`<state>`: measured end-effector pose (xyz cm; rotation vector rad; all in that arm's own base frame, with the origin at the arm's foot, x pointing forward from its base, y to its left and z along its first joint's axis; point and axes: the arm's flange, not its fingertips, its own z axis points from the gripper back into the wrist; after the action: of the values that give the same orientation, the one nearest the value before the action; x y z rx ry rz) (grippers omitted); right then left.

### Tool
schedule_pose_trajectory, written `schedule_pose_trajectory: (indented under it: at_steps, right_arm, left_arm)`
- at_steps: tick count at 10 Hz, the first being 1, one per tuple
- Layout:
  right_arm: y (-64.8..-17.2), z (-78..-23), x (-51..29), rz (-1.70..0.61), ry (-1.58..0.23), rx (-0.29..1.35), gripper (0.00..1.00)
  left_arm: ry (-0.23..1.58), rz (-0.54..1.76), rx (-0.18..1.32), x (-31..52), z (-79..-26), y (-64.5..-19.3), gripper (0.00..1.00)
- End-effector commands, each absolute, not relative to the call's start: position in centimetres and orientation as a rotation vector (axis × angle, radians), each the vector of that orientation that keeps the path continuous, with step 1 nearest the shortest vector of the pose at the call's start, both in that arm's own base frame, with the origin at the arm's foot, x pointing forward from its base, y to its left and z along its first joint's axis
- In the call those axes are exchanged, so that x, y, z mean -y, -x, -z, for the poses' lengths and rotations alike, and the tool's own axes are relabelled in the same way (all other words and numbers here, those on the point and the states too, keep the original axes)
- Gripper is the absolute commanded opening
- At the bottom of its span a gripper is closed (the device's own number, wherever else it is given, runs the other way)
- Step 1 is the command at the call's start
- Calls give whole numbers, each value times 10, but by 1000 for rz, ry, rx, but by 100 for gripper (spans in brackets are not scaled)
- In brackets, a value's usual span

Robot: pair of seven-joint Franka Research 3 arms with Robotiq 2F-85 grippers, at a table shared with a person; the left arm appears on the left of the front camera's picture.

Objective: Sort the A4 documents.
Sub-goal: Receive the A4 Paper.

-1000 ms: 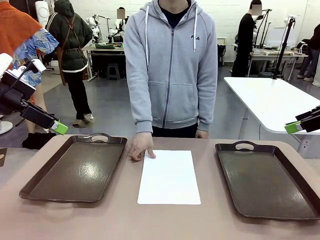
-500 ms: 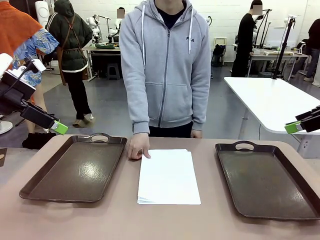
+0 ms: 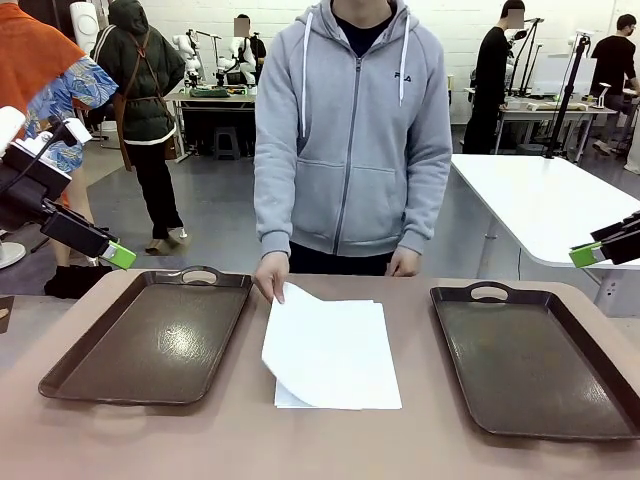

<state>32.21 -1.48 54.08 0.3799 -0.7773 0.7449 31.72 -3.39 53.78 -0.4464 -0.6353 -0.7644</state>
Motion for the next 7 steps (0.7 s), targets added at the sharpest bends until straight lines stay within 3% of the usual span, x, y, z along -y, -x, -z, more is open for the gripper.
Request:
schedule_pose_trajectory:
  at_steps: [1,7]
  right_arm:
    - [-324,-539,14,-748,-389,777,100]
    - [-324,-539,14,-748,-389,777,100]
  left_arm:
    - [463,769,643,34,-538,-318,100]
    - [463,769,643,34,-538,-318,100]
